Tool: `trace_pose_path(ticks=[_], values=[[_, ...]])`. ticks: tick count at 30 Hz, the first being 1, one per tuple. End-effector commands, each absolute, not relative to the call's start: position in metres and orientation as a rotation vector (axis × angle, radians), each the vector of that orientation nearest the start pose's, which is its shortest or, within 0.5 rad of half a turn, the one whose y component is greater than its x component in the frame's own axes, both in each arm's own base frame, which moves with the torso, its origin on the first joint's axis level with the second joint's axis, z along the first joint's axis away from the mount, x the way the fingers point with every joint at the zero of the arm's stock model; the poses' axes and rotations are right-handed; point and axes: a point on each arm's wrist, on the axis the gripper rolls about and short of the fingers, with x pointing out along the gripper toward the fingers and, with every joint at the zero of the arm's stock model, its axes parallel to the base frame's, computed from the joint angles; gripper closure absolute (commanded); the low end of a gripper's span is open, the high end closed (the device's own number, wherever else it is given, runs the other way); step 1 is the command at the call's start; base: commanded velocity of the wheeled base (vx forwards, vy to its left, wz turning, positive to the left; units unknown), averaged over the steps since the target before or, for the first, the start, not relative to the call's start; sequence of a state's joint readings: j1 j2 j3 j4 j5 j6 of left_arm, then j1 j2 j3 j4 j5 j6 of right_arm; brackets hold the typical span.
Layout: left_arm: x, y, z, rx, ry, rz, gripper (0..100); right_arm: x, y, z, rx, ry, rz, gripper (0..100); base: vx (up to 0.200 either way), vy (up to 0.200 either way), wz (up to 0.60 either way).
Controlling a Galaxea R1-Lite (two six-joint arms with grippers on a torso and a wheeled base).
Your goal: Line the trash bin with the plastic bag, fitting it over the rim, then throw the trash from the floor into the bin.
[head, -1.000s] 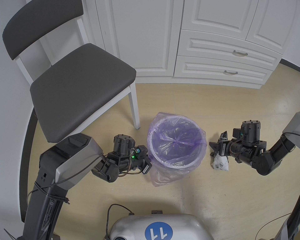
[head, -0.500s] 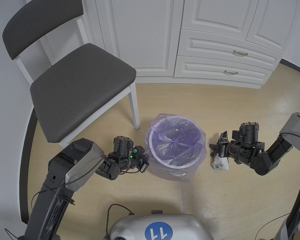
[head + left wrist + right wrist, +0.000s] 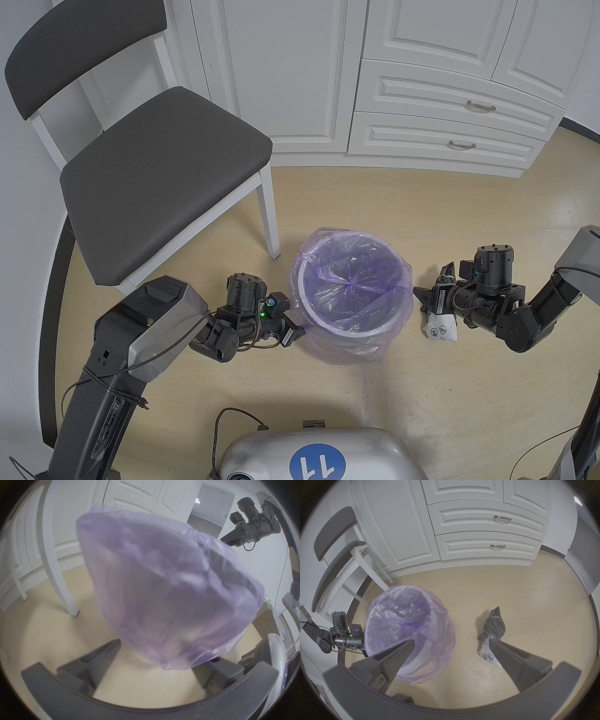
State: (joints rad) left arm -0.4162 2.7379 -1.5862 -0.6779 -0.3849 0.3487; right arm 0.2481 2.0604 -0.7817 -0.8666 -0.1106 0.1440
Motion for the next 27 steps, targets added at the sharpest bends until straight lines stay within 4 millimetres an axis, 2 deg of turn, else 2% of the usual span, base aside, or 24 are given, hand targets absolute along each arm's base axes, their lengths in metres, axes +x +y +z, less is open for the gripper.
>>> trace_pose_path(ticks=[1,2,8,9,16,17,19,20,21,22,24,27], values=[[0.449,-0.203,-0.045,0.327,0.359,-0.856,0,0.347,0.093,0.079,0.070,0.410,0.126,0,0.000,0.000,0.00],[0.441,-0.193,-0.038,0.322,0.354,-0.844,0,0.346,0.098,0.079,0.072,0.411,0.138,0,0.000,0.000,0.00],[0.412,-0.183,-0.018,0.250,0.332,-0.827,0,0.344,0.115,0.074,0.080,0.423,0.172,0,0.000,0.000,0.00],[0.408,-0.182,-0.014,0.229,0.318,-0.822,0,0.345,0.119,0.073,0.079,0.418,0.177,100,0.000,0.000,0.00],[0.396,-0.179,-0.016,0.210,0.293,-0.823,0,0.347,0.134,0.071,0.079,0.405,0.214,100,0.000,0.000,0.00],[0.394,-0.177,-0.016,0.210,0.279,-0.817,0,0.350,0.148,0.077,0.093,0.377,0.244,100,0.000,0.000,0.00],[0.392,-0.175,-0.013,0.205,0.261,-0.814,0,0.356,0.170,0.077,0.131,0.359,0.276,100,0.000,0.000,0.00],[0.392,-0.175,-0.013,0.205,0.261,-0.814,0,0.356,0.170,0.077,0.131,0.359,0.276,100,0.000,0.000,0.00],[0.390,-0.174,-0.011,0.191,0.253,-0.808,0,0.364,0.188,0.073,0.162,0.346,0.272,100,0.000,0.000,0.00],[0.390,-0.173,-0.011,0.182,0.250,-0.806,0,0.367,0.193,0.071,0.166,0.344,0.269,100,0.000,0.000,0.00],[0.387,-0.171,-0.010,0.144,0.232,-0.791,0,0.386,0.204,0.053,0.163,0.346,0.240,100,0.000,0.000,0.00],[0.380,-0.169,-0.011,0.125,0.208,-0.786,0,0.408,0.208,0.037,0.163,0.371,0.216,100,0.000,0.000,0.00]])
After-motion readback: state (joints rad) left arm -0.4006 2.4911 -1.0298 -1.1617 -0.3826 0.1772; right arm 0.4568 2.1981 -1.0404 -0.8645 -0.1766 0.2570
